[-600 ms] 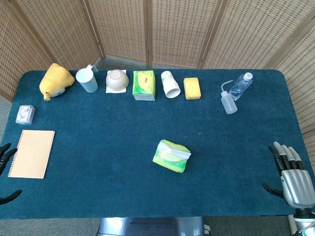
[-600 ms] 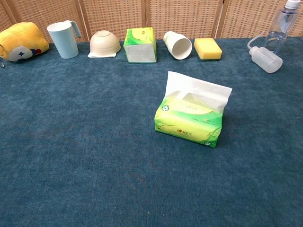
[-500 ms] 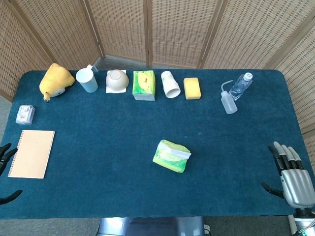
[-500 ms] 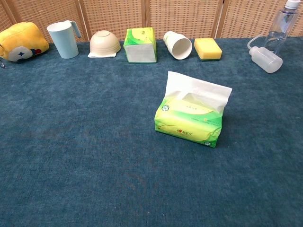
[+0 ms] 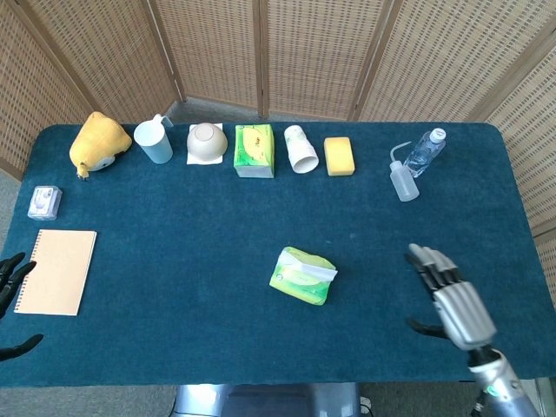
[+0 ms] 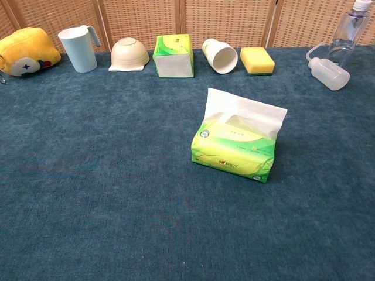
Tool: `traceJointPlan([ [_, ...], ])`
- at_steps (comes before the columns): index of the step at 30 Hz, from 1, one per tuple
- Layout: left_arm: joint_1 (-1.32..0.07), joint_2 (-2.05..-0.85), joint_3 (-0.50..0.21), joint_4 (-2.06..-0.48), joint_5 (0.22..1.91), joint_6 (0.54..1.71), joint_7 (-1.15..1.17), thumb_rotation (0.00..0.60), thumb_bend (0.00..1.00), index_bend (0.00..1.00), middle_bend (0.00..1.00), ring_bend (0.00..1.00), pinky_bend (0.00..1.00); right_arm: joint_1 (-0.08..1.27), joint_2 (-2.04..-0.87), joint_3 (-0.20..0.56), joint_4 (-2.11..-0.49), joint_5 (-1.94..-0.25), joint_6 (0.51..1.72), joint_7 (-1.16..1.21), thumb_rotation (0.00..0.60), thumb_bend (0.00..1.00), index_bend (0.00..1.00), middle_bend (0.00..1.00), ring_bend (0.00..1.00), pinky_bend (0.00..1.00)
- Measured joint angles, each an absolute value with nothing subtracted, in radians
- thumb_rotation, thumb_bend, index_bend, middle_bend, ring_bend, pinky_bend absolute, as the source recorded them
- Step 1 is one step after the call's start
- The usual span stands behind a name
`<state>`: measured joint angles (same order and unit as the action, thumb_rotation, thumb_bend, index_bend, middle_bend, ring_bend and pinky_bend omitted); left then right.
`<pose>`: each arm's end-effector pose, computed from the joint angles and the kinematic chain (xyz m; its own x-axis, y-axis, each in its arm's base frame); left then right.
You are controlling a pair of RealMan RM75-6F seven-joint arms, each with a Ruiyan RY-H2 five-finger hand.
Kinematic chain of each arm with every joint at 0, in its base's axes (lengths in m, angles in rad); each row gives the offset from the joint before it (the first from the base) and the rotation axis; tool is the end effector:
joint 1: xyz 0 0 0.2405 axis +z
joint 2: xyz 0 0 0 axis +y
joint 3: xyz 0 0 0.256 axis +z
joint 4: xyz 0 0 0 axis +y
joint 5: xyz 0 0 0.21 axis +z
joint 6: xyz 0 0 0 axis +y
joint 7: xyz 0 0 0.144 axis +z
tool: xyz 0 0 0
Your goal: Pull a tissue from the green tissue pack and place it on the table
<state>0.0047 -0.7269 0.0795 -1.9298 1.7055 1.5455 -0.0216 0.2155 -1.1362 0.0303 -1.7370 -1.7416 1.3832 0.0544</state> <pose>-0.2612 0.1256 0.2266 0.4456 0.1038 0.8892 0.8942 -0.0998 -0.4364 -0.2325 -0.2007 0.1175 0.2706 -0.1081 0.9566 -0.9047 -0.3682 0.2144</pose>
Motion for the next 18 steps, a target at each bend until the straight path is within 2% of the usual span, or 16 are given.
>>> traceJointPlan([
  [8,0.003,-0.722,0.073,-1.927,1.682,1.544,-0.042,0.6,0.0,0.01,0.0,0.0,0.01,0.35,-1.234,0.082,-1.771,-1.677,1.206,0.015,0.6,0.0,0.0,0.08,0.06,0.23],
  [18,-0.003,-0.715,0.068,-1.919,1.668,1.536,-0.068,0.6,0.0,0.01,0.0,0.0,0.01,0.453,-1.375,0.155,-1.753,-1.534,1.093,-0.094,0.6,0.0,0.03,0.17,0.13,0.3],
])
